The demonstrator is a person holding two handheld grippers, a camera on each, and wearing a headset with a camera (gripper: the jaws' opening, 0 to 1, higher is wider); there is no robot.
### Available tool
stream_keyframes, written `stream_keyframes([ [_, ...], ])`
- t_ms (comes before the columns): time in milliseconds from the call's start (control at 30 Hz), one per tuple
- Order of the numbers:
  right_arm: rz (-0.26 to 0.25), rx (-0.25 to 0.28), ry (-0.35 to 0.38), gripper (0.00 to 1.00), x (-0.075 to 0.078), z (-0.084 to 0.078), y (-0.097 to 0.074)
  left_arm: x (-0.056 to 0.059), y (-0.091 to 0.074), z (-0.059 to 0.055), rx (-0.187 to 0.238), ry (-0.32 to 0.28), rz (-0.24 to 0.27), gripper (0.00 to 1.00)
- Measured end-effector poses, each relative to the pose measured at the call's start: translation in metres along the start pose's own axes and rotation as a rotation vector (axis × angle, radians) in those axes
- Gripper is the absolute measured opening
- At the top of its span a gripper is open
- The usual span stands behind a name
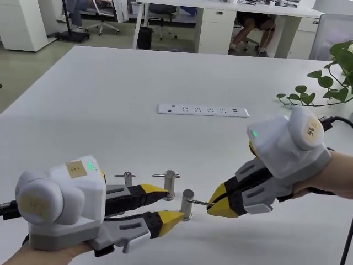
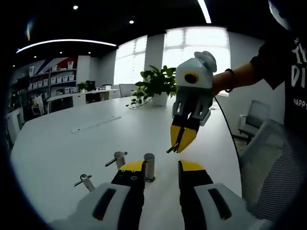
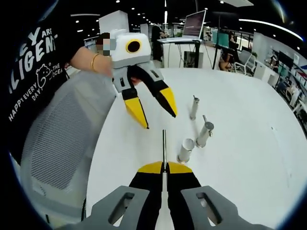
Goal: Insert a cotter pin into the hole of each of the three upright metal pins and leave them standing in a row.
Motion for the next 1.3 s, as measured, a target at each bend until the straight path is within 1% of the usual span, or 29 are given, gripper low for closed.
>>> stream_keyframes([
  [33,-0.007,-0.005,0.001,0.0,0.002,-0.003,0.0,-0.001,0.002,-0.002,-0.004,0.001,0.023,0.25],
  [100,-0.014,-0.012,0.001,0.0,0.006,-0.007,-0.001,-0.003,0.005,-0.004,-0.006,0.013,0.049,0.25],
  [200,-0.022,-0.015,0.011,0.0,0.01,-0.011,-0.002,-0.007,0.01,-0.007,-0.014,0.005,0.1,0.25],
  [267,-0.025,-0.015,0.026,0.0,0.014,-0.014,-0.003,-0.01,0.015,-0.011,-0.03,0.038,0.138,0.24],
  [300,-0.024,-0.018,0.028,0.0,0.015,-0.016,-0.003,-0.008,0.018,-0.014,-0.043,0.048,0.144,0.24],
  [367,-0.026,-0.029,0.026,0.0,0.017,-0.019,-0.002,-0.008,0.023,-0.017,-0.05,0.027,0.148,0.24],
  [467,-0.026,-0.038,0.024,0.0,0.022,-0.023,-0.002,-0.007,0.029,-0.022,-0.072,0.036,0.157,0.23],
  [533,-0.027,-0.043,0.026,0.0,0.025,-0.025,-0.001,-0.008,0.033,-0.024,-0.078,0.042,0.168,0.23],
  [633,-0.032,-0.058,0.027,0.0,0.03,-0.03,0.0,-0.01,0.038,-0.026,-0.084,0.034,0.185,0.22],
  [700,-0.031,-0.063,0.028,0.0,0.033,-0.031,0.0,-0.011,0.042,-0.03,-0.099,0.036,0.195,0.22],
  [767,-0.029,-0.064,0.028,0.0,0.034,-0.031,0.001,-0.01,0.044,-0.032,-0.101,0.032,0.198,0.21],
  [900,-0.023,-0.07,0.021,0.0,0.037,-0.031,0.003,-0.008,0.051,-0.037,-0.12,0.033,0.195,0.2],
  [1000,-0.019,-0.068,0.021,0.0,0.038,-0.031,0.004,-0.007,0.055,-0.039,-0.124,0.028,0.194,0.2],
  [1200,-0.006,-0.067,0.015,0.0,0.038,-0.029,0.006,-0.01,0.061,-0.041,-0.137,0.03,0.202,0.19],
  [1300,-0.002,-0.065,0.01,0.0,0.038,-0.028,0.007,-0.01,0.063,-0.043,-0.148,0.041,0.2,0.19],
])
Point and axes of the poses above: the centre of the closed fingertips' face, and the gripper's own axes: y roughly forward along the fingers, x roughly to its right, z roughly out of its top, the point moved 3 cm from there along -y, roughly backward along the fingers, and after that the axes turned 10 degrees about z, right-handed, at the moved point
